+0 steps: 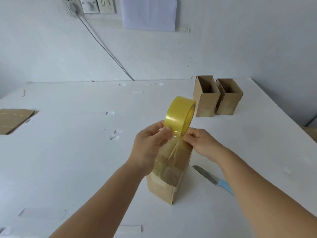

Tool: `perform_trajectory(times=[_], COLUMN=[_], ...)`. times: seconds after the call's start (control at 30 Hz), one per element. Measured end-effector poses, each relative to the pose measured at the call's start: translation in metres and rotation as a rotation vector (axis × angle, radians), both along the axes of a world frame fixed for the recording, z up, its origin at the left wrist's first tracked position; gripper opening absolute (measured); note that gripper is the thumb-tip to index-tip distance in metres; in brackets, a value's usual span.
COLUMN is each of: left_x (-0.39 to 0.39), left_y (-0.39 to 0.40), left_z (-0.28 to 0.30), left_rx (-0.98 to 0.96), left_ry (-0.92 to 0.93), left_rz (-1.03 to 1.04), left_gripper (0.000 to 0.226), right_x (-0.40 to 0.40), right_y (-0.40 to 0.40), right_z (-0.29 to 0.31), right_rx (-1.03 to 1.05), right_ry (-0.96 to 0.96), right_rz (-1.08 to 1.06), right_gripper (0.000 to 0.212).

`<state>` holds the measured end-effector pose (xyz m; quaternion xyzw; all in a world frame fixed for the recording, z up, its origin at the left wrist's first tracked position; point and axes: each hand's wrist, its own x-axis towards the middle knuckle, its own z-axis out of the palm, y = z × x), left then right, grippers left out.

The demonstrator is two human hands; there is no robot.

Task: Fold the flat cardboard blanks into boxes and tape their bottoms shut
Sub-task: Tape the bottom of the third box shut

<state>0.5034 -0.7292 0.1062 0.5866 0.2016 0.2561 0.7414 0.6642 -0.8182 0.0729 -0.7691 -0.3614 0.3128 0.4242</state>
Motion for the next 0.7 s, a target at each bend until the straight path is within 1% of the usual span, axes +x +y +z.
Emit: perform_trajectory(times=[0.03, 0.07, 0.13, 0.17, 0.2, 0.23, 0.33, 0.37, 0.4, 0.5, 0.53, 0.63, 0.7], left_x=[0.001, 0.001, 0.004, 0.005, 0.007, 0.009, 0.014, 0.016, 0.018, 0.022, 0.024, 0.031, 0.035], left_y=[0.004, 0.008, 0.012, 0.014, 0.015, 0.016, 0.025, 0.029, 0.032, 0.040, 0.042, 0.048, 0.050], left_z=[0.003, 0.005, 0.009, 0.011, 0.013, 0.015, 0.019, 0.021, 0.023, 0.029, 0.031, 0.035, 0.034], left_rx=[0.010, 0.012, 0.006, 0.003, 0.001, -0.001, -0.010, -0.012, -0.005, 0.083, 0.117, 0.203, 0.224], left_ry=[0.012, 0.027, 0.061, 0.077, 0.096, 0.124, 0.257, 0.307, 0.354, 0.501, 0.548, 0.664, 0.689], left_rz=[-0.021, -0.044, -0.105, -0.142, -0.174, -0.196, -0.260, -0.286, -0.314, -0.400, -0.429, -0.491, -0.500], left_gripper=[0.013, 0.013, 0.014, 0.015, 0.016, 0.017, 0.028, 0.030, 0.029, 0.008, 0.006, 0.011, 0.012], right_x=[0.000, 0.000, -0.003, -0.004, -0.004, -0.003, 0.003, 0.006, 0.008, 0.009, 0.008, 0.005, 0.003], right_y=[-0.001, -0.002, -0.004, -0.006, -0.008, -0.010, -0.017, -0.021, -0.025, -0.033, -0.036, -0.042, -0.047], right_z=[0.002, 0.006, 0.015, 0.018, 0.020, 0.020, 0.021, 0.022, 0.023, 0.029, 0.030, 0.032, 0.035], right_rx=[0.086, 0.209, 0.457, 0.543, 0.592, 0.617, 0.668, 0.683, 0.694, 0.708, 0.720, 0.725, 0.683], right_ry=[0.069, 0.207, 0.588, 0.706, 0.731, 0.699, 0.626, 0.618, 0.611, 0.576, 0.563, 0.539, 0.504], right_rz=[-0.050, -0.096, -0.148, -0.170, -0.168, -0.162, -0.147, -0.140, -0.132, -0.079, -0.053, -0.032, -0.039], right_gripper=[0.023, 0.023, 0.028, 0.033, 0.037, 0.043, 0.079, 0.083, 0.084, 0.087, 0.084, 0.071, 0.060])
